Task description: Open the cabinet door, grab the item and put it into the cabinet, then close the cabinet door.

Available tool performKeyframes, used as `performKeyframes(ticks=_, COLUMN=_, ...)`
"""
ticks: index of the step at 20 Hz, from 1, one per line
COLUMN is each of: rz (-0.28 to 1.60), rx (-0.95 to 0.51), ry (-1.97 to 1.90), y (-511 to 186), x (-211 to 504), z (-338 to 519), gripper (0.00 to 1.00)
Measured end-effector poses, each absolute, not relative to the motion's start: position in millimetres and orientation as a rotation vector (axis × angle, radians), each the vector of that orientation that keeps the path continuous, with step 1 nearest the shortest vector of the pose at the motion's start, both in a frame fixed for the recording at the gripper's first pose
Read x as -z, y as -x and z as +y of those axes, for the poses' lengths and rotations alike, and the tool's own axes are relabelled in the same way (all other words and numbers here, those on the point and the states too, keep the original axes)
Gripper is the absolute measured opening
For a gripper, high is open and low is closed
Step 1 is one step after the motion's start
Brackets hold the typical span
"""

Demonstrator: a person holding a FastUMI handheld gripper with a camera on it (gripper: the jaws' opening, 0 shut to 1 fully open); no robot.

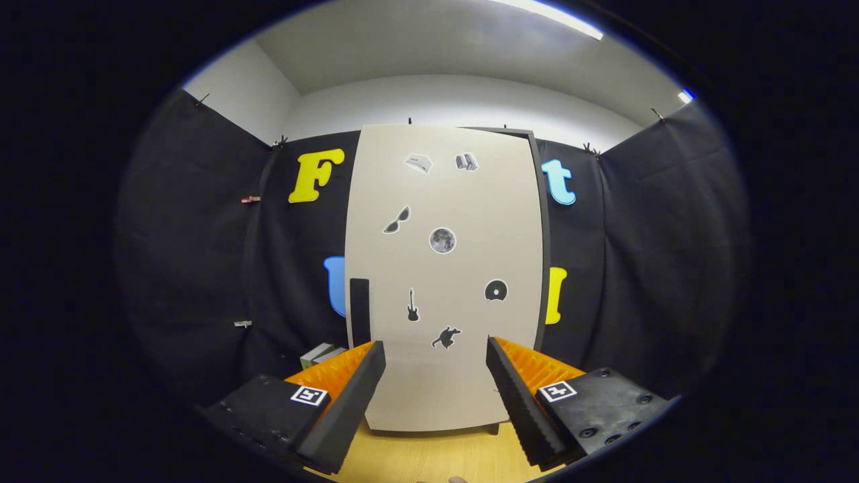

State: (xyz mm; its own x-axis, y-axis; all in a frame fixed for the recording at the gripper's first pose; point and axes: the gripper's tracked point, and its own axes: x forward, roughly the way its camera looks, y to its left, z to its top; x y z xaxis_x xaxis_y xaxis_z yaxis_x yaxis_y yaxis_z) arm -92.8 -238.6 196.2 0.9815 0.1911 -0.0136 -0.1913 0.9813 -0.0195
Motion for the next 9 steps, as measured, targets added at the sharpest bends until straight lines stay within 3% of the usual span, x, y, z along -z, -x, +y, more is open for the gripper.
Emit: performKeyframes(ticks=9, rz=0.009, rx=-0.183, ry=0.04, y=100.3, x=-197.2, z=-243.6, gripper=0.98)
